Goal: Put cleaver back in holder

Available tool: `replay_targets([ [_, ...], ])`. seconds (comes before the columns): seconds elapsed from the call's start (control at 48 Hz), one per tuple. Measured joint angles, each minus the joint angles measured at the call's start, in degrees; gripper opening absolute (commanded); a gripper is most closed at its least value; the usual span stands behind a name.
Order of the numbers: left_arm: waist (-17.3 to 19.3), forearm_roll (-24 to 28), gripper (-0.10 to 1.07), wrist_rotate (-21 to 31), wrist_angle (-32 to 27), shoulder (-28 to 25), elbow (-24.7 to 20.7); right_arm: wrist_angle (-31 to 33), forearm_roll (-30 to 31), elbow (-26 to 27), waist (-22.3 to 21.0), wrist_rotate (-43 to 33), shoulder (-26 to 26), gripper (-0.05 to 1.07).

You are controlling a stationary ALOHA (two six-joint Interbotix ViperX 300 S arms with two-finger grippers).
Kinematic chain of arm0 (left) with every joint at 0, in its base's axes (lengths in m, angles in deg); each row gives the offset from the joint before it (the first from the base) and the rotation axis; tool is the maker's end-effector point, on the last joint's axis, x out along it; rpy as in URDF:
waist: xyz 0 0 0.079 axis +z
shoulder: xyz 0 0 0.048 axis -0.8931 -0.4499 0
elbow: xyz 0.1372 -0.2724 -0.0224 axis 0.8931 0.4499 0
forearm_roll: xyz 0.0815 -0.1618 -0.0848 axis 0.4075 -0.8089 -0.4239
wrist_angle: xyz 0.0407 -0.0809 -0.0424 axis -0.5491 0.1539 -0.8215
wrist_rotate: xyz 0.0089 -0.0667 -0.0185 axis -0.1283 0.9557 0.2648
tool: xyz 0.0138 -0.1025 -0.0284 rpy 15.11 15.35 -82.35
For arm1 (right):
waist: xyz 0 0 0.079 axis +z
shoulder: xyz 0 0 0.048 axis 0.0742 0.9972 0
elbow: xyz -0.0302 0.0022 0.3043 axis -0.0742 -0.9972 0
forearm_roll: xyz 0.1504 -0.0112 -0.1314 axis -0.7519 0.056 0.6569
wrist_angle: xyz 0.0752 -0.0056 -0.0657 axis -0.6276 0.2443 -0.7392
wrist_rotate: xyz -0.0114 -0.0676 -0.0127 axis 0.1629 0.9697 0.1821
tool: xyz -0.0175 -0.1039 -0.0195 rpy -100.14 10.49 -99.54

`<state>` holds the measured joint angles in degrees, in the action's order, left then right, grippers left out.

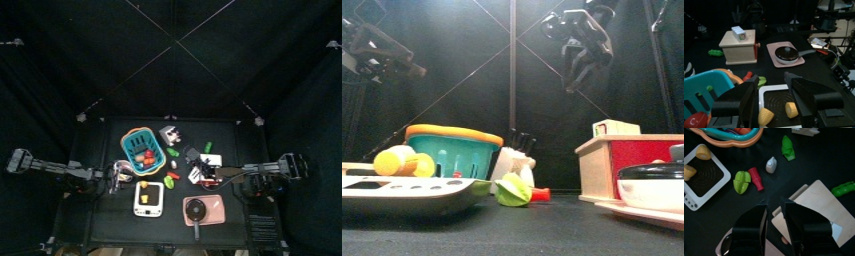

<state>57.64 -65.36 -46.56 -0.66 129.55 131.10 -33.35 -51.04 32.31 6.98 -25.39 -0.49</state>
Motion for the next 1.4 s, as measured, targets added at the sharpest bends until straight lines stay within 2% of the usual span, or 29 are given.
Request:
replay_targets([
  [0.125, -0.09, -0.88, 0.84, 0.0, 0.97, -0.09, -0.26, -9.84, 5.36, -6.86, 1.49, -0.53, -2.81, 0.67],
  [0.375, -0.7, -5.62, 0.84, 0.09, 2.64, -0.18, 0.35, -34.98, 18.02, -17.93, 1.85, -1.05, -4.48, 0.66],
  [0.479, -1.58, -8.88, 0.84, 0.18, 2.81, -0.35, 0.53, -43.86, 21.71, -21.01, 1.67, -1.05, -4.39, 0.66],
  [0.583, -2.2, -11.43, 0.84, 0.18, 2.81, -0.88, 0.79, -50.1, 24.08, -22.15, 0.7, -1.05, -3.96, 0.66],
  [0.979, -2.37, -11.25, 0.84, -0.26, 2.81, -2.9, 1.49, -53.53, 23.12, -21.88, -4.31, -1.05, -5.45, 0.66],
  [1.396, -2.37, -9.05, 0.85, -0.18, 2.37, -2.99, 1.58, -57.48, 22.76, -21.88, -5.62, -0.79, -5.36, 0.66],
])
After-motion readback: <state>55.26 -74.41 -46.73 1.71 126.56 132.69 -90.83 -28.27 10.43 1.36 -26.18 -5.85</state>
